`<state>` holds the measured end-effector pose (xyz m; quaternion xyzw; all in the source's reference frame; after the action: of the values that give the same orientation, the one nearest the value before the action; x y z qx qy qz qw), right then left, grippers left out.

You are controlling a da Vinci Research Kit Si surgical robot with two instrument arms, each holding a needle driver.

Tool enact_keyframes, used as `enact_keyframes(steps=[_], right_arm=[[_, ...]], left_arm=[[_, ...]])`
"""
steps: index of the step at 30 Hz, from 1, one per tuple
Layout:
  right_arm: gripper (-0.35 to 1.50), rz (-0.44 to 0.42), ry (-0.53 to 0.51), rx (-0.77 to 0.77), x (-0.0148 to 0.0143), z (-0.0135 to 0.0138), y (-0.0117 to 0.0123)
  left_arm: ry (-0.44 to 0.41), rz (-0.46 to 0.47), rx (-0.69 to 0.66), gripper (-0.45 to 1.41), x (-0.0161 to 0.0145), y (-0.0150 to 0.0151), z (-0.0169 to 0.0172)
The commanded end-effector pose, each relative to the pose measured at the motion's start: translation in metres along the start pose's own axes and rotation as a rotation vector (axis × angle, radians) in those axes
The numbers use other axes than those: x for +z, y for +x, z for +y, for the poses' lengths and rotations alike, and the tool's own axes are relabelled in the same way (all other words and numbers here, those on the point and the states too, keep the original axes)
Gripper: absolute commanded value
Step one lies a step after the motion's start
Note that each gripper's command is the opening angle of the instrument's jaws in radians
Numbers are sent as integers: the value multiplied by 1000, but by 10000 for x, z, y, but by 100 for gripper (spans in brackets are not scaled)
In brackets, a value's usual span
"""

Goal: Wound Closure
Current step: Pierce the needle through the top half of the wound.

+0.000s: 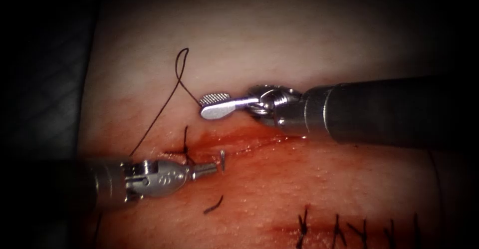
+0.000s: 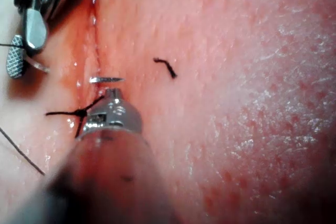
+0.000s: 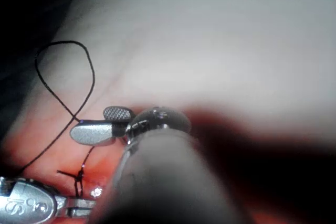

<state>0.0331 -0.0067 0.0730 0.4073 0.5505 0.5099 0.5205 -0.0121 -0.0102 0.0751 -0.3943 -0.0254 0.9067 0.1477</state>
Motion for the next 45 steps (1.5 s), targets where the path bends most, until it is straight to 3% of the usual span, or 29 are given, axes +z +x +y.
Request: enact_keyframes(steps=[1,7,11,15,19,20,21,22,23,29,35,38,45], right_arm=[[94,6,-13,-65,5,9,0],[91,-52,-135,-417,0,11,3],[89,-63,-167,-467,2,5,-1],[71,-61,-188,-478,5,1,1],[71,-53,-191,-473,6,1,6],[59,-49,-198,-472,6,2,8],[-7,-40,-208,-472,5,3,8],[-7,-40,-208,-472,5,3,8],[-35,-24,-250,-425,5,4,6],[-35,-53,-310,-235,5,6,3],[-35,-77,-232,12,5,6,-5],[-35,-117,-174,161,7,-1,-28],[-35,-141,-118,244,5,-18,-48]], left_arm=[[0,1,1,-45,8,-1,1],[0,0,0,-45,7,-1,2],[1,0,0,-45,8,0,2],[1,0,0,-45,8,0,2],[1,0,0,-45,7,0,2],[1,0,0,-45,7,0,2],[1,0,0,-45,7,0,2],[1,0,0,-45,7,0,2],[0,0,0,-45,5,0,3],[-5,0,-2,-45,0,2,1],[-5,0,-3,-45,0,2,0],[-3,2,-3,-45,0,2,0],[11,22,-5,-45,-1,3,-4]])
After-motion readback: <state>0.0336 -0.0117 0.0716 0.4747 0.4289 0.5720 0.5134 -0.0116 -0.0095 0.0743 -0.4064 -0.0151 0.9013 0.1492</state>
